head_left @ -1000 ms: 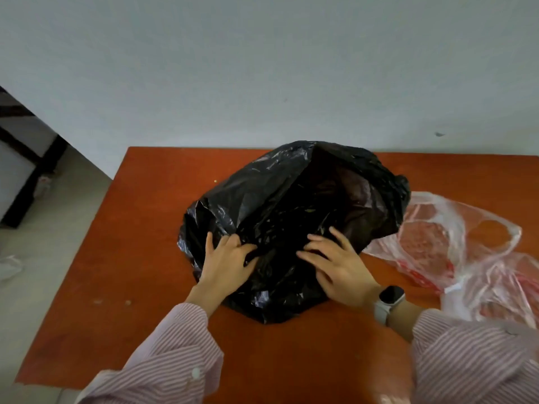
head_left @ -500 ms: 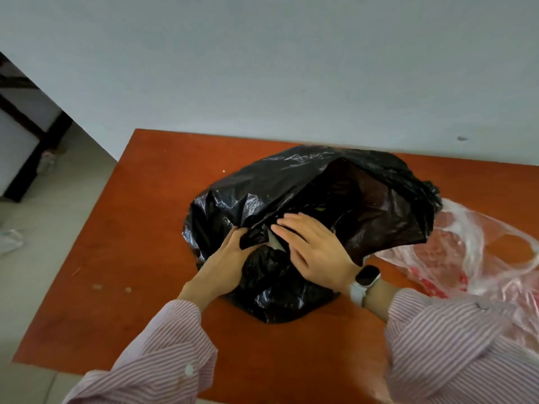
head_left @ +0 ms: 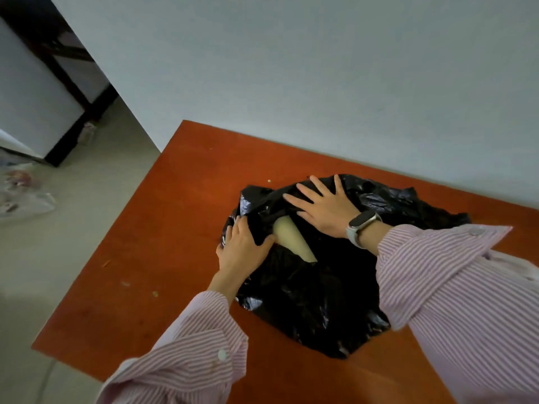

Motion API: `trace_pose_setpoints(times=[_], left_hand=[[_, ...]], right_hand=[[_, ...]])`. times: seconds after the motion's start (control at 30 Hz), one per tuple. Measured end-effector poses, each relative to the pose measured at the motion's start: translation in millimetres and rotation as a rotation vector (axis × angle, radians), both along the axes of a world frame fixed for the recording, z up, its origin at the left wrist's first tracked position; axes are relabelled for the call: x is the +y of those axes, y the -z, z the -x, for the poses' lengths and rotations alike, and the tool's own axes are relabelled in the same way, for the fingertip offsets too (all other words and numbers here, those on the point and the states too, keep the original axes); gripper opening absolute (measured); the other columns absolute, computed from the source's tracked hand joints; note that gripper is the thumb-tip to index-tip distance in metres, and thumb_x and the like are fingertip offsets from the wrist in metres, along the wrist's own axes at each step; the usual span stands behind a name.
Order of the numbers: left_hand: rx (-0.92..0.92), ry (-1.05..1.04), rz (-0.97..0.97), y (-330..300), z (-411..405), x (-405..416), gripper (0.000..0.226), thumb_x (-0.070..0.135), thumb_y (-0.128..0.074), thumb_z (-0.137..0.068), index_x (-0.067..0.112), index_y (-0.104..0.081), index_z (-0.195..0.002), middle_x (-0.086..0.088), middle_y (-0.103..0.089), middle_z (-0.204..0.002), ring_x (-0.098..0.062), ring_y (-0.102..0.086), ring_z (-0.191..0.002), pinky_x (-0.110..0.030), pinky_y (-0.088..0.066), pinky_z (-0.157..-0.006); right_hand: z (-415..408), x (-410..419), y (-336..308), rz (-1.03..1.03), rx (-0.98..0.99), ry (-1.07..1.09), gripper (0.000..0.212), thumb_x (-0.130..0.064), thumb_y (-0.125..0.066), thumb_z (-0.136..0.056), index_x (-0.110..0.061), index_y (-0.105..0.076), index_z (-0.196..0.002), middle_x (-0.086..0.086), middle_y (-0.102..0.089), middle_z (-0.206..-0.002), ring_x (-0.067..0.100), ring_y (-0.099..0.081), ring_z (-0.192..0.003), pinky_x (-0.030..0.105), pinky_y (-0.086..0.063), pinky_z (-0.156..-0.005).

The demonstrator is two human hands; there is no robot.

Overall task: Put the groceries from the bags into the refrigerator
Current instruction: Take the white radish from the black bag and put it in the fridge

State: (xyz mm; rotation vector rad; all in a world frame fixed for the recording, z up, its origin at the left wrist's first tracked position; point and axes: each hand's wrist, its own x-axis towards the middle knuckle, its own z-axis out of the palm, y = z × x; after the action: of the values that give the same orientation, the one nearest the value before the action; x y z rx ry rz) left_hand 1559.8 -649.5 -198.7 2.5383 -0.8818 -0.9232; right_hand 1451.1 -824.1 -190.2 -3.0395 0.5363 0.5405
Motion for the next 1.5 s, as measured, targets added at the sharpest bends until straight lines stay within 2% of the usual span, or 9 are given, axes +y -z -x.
trace_pose_setpoints(times=[0.1, 0.23, 0.4, 0.67, 0.8, 0.9, 1.07, 1.23, 1.5], left_hand=[[-0.065, 0.088, -0.043, 21.1, -19.8, -9.5, 0.063, 0.034, -0.045, -0.093, 0.025, -0.014, -0.147, 0.002, -0.015, -0.155, -0.021, -0.009, -0.143, -0.052, -0.018, -0.110], [-0.298, -0.050, 0.087, 42.0, -33.2, -16.6, 0.032, 0.025, -0.047, -0.092, 0.018, -0.056, -0.122, -0.003, -0.054, -0.127, -0.026, -0.041, -0.121, -0.040, -0.028, -0.097], [-0.189, -0.447, 0.177, 55.2, -48.0, -31.1, 0.024, 0.011, -0.052, -0.085, 0.014, -0.046, -0.107, -0.008, -0.059, -0.109, -0.030, -0.053, -0.097, -0.042, -0.041, -0.082], [-0.559, 0.318, 0.242, 90.5, -39.5, -0.2, 0.044, 0.018, -0.039, -0.085, 0.012, -0.056, -0.124, -0.005, -0.057, -0.130, -0.030, -0.054, -0.119, -0.044, -0.049, -0.083], [-0.280, 0.294, 0.213, 78.2, -15.9, 15.7, 0.063, 0.045, -0.005, -0.097, 0.012, -0.036, -0.140, -0.001, -0.028, -0.151, -0.015, -0.011, -0.141, -0.039, -0.011, -0.115], [0.161, -0.027, 0.323, 56.7, -0.7, 19.8, 0.055, 0.050, -0.022, -0.096, 0.023, -0.028, -0.144, 0.007, -0.014, -0.155, -0.003, 0.009, -0.140, -0.034, 0.011, -0.114], [-0.112, 0.238, 0.267, 44.2, 40.9, 41.3, 0.079, 0.055, -0.050, -0.085, 0.039, 0.001, -0.144, 0.020, 0.008, -0.150, -0.011, 0.023, -0.139, -0.040, 0.018, -0.110], [-0.313, 0.419, 0.417, 52.0, 75.4, 75.6, 0.056, 0.025, -0.060, -0.080, 0.031, -0.037, -0.131, -0.003, -0.049, -0.132, -0.020, -0.021, -0.137, -0.058, -0.014, -0.111], [-0.332, 0.497, 0.365, 60.3, 99.5, 105.3, 0.031, 0.036, -0.039, -0.090, 0.029, -0.046, -0.118, -0.009, -0.052, -0.123, -0.032, -0.038, -0.131, -0.054, -0.023, -0.109]], right_hand=[[-27.9, -6.1, 11.9, -0.216, -0.053, 0.196, 0.045, -0.037, -0.020, -0.099, -0.027, -0.024, -0.143, 0.005, -0.038, -0.145, 0.026, -0.024, -0.138, 0.058, -0.006, -0.111], [-57.8, -9.3, 33.3, -0.147, -0.224, 0.229, 0.036, -0.034, -0.031, -0.098, -0.014, -0.060, -0.104, 0.009, -0.066, -0.107, 0.028, -0.057, -0.103, 0.038, -0.033, -0.092], [-81.4, -20.5, 56.5, -0.076, -0.368, 0.447, 0.025, -0.031, -0.042, -0.096, -0.009, -0.050, -0.104, 0.011, -0.065, -0.083, 0.034, -0.062, -0.078, 0.034, -0.036, -0.058], [-26.9, -13.5, 82.3, 0.038, -0.387, -0.022, 0.033, -0.010, -0.036, -0.077, -0.012, -0.064, -0.095, 0.011, -0.063, -0.085, 0.032, -0.061, -0.072, 0.036, -0.048, -0.062], [4.7, -5.4, 70.6, -0.123, -0.257, 0.017, 0.040, -0.020, -0.036, -0.092, -0.016, -0.052, -0.128, 0.012, -0.056, -0.127, 0.032, -0.052, -0.117, 0.048, -0.040, -0.098], [30.7, 9.4, 57.4, -0.360, -0.228, 0.157, 0.049, -0.041, -0.028, -0.096, -0.023, -0.028, -0.142, 0.002, -0.023, -0.153, 0.023, -0.015, -0.142, 0.043, -0.010, -0.115], [88.2, 35.2, 29.2, -0.434, -0.265, 0.193, 0.069, -0.071, -0.016, -0.082, -0.036, -0.019, -0.142, -0.008, -0.021, -0.152, 0.018, -0.008, -0.143, 0.042, 0.000, -0.117], [151.2, 63.0, 35.5, -0.230, -0.371, -0.135, 0.042, -0.034, -0.035, -0.094, -0.027, -0.039, -0.135, 0.000, -0.057, -0.116, 0.016, -0.046, -0.114, 0.045, -0.027, -0.105], [198.8, 108.6, 59.7, -0.050, -0.332, -0.242, 0.057, -0.027, -0.041, -0.080, -0.017, -0.035, -0.136, 0.001, -0.054, -0.111, 0.017, -0.048, -0.096, 0.032, -0.048, -0.082]])
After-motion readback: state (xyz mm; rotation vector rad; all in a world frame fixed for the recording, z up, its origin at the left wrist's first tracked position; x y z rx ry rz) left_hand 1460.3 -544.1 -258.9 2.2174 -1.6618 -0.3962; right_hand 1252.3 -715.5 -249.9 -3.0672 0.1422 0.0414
